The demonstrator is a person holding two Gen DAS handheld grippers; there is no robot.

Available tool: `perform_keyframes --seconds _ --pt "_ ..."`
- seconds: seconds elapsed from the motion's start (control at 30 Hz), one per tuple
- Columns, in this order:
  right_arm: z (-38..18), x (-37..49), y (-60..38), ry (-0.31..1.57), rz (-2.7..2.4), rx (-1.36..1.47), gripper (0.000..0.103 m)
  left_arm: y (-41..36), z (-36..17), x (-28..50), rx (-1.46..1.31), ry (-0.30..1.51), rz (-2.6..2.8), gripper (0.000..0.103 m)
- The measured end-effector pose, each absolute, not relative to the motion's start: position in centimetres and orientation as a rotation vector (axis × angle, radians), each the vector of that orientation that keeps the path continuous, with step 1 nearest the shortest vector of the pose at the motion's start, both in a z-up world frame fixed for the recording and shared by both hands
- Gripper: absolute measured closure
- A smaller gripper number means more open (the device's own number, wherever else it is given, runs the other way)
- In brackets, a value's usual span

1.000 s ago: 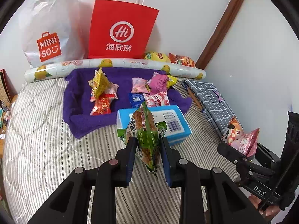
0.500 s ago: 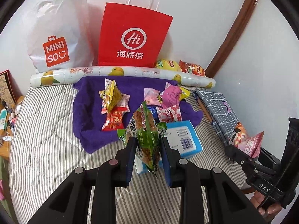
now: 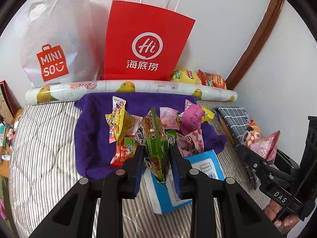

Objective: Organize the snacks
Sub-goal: 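Carry the green packet and pink packet with both grippers over the purple towel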

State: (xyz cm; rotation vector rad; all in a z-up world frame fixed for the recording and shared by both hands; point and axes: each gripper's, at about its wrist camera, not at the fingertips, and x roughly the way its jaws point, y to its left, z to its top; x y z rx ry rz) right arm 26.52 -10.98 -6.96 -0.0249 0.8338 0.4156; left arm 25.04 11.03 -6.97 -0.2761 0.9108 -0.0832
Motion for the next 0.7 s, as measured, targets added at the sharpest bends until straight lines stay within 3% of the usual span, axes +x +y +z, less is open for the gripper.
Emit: perform_keyframes --seconds 0.7 --pt "-6.0 33.4 -8.1 0.814 0.462 0.016 0.049 13.5 -5.6 30.4 -0.27 0.894 -0.038 0.078"
